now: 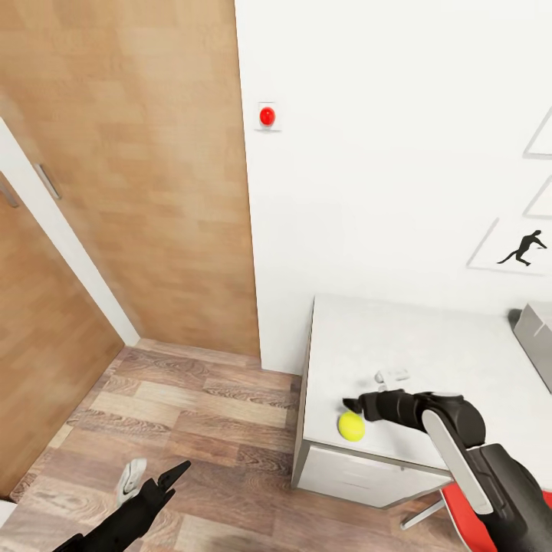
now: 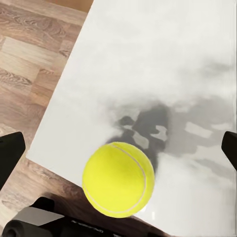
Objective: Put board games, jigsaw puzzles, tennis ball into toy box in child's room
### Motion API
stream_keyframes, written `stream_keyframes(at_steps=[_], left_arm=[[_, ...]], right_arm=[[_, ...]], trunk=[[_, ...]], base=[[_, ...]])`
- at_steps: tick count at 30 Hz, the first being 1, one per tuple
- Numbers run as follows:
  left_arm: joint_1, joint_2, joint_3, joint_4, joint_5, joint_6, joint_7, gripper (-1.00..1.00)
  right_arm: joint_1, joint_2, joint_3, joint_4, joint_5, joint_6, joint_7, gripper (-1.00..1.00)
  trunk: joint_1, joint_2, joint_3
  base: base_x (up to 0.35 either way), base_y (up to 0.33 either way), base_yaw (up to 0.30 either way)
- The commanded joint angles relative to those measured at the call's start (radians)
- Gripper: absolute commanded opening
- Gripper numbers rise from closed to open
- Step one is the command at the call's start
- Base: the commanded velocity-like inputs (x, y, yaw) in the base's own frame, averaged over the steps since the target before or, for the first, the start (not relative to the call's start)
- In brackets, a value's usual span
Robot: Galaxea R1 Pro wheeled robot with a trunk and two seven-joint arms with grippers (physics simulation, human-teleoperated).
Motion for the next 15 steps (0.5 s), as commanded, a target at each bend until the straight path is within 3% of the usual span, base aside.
stream_keyframes(at_steps=[1, 15], left_arm=[[0.0, 0.001, -0.001, -0.001, 0.007, 0.004, 0.001, 1.0], [0.0, 0.001, 0.0, -0.001, 0.007, 0.004, 0.001, 1.0]], right_arm=[[-0.003, 0.004, 0.002, -0.001, 0.008, 0.004, -0.007, 1.0], [-0.016, 0.023, 0.006, -0.001, 0.008, 0.004, -0.072, 1.0]], trunk=[[0.001, -0.002, -0.002], [0.001, -0.002, -0.002]], base=[[0.0, 0.0, 0.0], [0.0, 0.0, 0.0]])
